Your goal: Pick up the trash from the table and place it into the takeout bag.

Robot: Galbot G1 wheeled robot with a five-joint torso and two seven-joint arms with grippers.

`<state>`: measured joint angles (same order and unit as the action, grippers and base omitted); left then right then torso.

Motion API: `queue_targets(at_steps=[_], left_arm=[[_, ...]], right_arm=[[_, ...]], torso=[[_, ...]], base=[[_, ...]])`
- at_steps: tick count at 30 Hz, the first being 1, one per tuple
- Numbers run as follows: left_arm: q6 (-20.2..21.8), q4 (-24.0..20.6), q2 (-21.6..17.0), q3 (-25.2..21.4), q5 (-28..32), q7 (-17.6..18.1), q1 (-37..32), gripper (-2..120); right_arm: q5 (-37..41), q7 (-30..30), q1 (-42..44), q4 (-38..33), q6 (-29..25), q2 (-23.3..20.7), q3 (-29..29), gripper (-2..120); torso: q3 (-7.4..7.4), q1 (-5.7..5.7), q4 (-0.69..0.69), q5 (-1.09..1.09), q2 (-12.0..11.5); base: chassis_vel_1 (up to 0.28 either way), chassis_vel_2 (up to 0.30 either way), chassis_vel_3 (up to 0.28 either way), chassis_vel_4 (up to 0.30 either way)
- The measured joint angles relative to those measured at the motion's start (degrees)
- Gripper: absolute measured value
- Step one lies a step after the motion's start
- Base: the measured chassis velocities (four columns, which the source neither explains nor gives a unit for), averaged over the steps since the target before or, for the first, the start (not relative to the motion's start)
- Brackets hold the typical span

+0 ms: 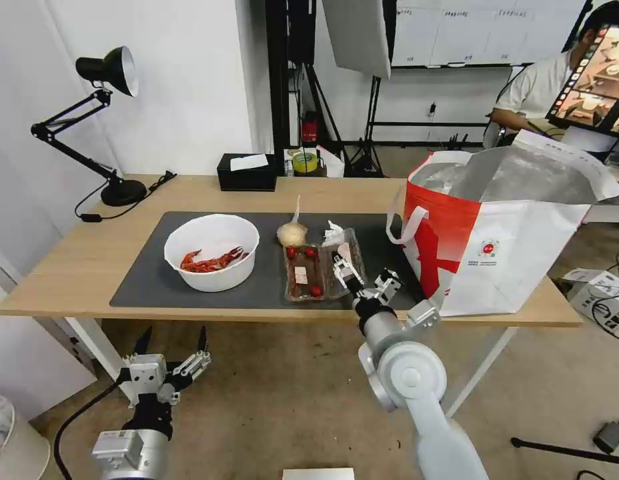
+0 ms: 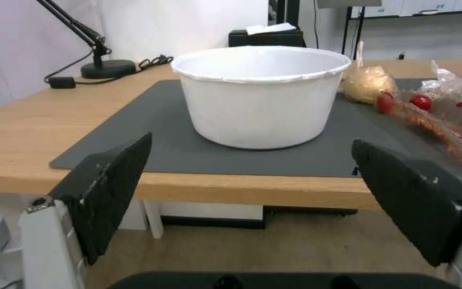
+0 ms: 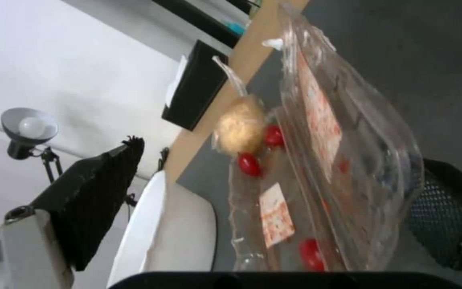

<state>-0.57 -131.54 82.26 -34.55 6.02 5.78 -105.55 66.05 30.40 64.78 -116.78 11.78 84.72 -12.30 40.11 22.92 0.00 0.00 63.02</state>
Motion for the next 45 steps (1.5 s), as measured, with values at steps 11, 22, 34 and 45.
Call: queue_targets(at_steps=[11, 22, 34, 45], left_arm=[[0.0, -0.4, 0.2, -0.1, -0.3, 0.0, -0.2, 100], [-0.1, -1.0, 0.2, -0.5, -0.5, 0.0, -0.9, 100], [0.0, -1.3, 0.2, -0.6, -0.5, 0.0, -0.8, 100], [0.1, -1.3, -0.3, -0.7, -0.3, 0.0, -0.4, 100]], right_arm=[[4.5, 0.1, -3.7, 1.1, 0.9, -0.7, 1.1, 100], [11.6, 2.4, -8.0, 4.2, 3.0, 1.1, 2.3, 100], [15.9, 9.7, -13.4, 9.2, 8.0, 2.8, 4.9, 100], [12.9, 4.1, -15.1, 8.9, 9.2, -1.3, 5.5, 100]], torso=[[0.00, 0.00, 0.00, 0.00, 0.0], [0.00, 0.00, 0.00, 0.00, 0.0], [0.00, 0.00, 0.01, 0.00, 0.0], [0.00, 0.00, 0.01, 0.00, 0.0]], base=[[0.000, 0.000, 0.000, 0.000], [0.000, 0.000, 0.000, 0.000], [0.000, 0.000, 0.000, 0.000], [0.000, 0.000, 0.000, 0.000]])
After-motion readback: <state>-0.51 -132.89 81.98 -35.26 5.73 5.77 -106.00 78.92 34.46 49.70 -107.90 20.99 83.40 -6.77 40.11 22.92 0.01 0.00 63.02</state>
